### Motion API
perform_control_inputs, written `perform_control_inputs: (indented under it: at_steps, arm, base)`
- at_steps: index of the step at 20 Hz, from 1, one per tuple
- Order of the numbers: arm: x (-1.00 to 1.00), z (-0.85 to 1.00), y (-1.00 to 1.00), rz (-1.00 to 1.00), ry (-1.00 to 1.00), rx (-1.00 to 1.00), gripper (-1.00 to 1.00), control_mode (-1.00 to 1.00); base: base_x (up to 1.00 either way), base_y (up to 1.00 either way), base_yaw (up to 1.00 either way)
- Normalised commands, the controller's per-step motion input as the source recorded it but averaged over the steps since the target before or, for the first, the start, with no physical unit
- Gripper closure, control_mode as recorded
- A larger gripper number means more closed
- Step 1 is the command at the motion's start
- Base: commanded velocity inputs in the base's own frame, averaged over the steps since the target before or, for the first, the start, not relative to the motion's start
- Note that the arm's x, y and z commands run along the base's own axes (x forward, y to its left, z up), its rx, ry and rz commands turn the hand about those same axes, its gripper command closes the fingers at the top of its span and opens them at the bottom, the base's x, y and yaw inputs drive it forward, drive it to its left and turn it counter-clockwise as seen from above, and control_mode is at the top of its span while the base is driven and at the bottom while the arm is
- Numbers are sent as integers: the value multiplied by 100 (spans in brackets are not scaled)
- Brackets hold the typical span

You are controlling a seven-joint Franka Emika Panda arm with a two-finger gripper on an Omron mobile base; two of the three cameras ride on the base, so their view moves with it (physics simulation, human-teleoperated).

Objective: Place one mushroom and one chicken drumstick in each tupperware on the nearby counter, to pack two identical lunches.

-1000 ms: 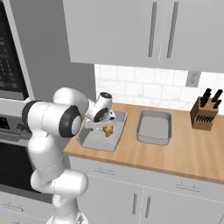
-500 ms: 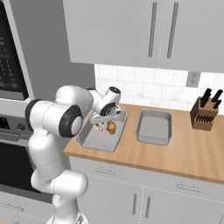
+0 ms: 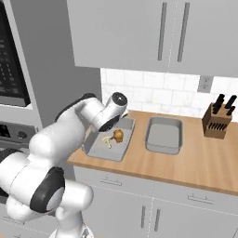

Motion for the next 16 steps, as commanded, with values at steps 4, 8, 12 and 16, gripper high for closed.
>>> perform_control_inputs:
  at_steps: [4, 8, 12, 16]
  arm:
    - [-100, 100, 0, 0, -26, 0, -100, -100]
    - [-100, 100, -5, -4, -2, 0, -100, -100]
    - [-100, 100, -27, -18, 36, 6, -100, -100]
    - [-54, 16, -1, -30, 89, -7, -100, -100]
  base:
    - [0, 0, 0]
    - [0, 0, 0]
    - [0, 0, 0]
    - [0, 0, 0]
